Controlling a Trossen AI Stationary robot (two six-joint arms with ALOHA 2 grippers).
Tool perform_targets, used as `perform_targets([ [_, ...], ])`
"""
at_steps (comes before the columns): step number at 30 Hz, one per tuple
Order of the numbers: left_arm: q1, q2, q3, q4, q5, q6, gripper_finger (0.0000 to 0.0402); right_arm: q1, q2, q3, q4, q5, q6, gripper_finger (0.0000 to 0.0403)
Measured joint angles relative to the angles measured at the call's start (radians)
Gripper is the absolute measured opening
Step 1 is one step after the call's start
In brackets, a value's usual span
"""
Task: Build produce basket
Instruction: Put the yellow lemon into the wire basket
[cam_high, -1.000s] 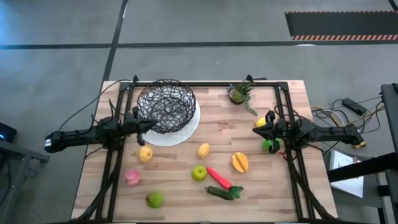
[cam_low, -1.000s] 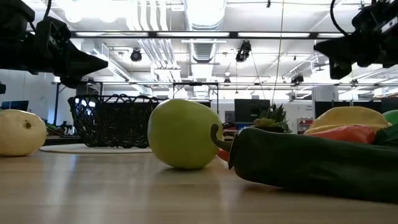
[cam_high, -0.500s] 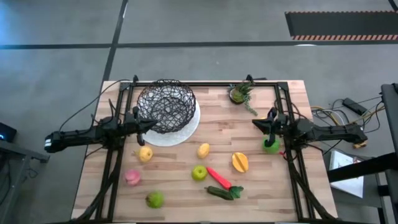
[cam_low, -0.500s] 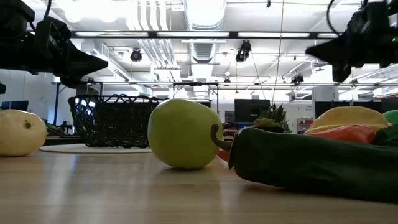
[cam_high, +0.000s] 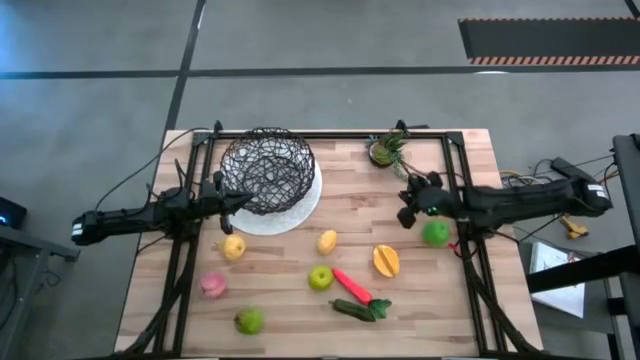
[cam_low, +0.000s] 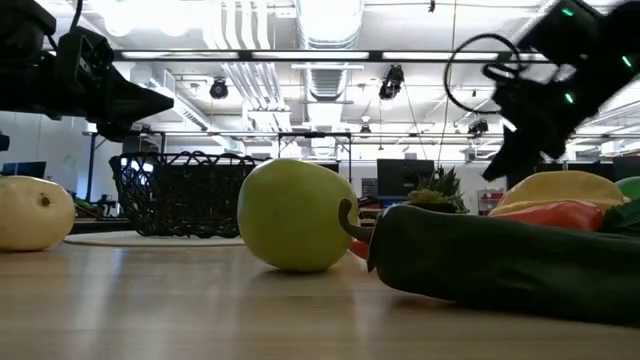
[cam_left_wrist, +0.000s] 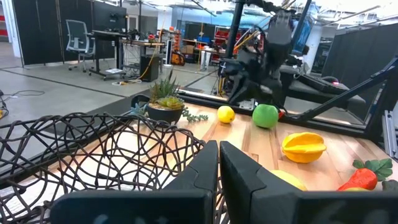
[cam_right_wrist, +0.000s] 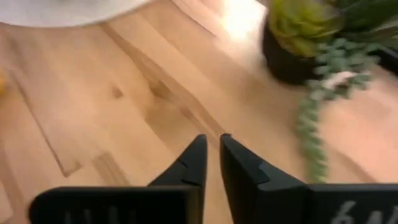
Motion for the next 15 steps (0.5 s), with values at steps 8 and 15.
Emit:
perform_targets([
  [8,0.0,0.0,0.0,0.0,0.0,0.0,0.0,-0.081,0.271,0.419,-0.599,-0.061,0.028,0.0175],
  [15,0.0,0.0,0.0,0.0,0.0,0.0,0.0,-0.183,0.462,0.525,-0.783,-0.141,-0.277,0.0257],
])
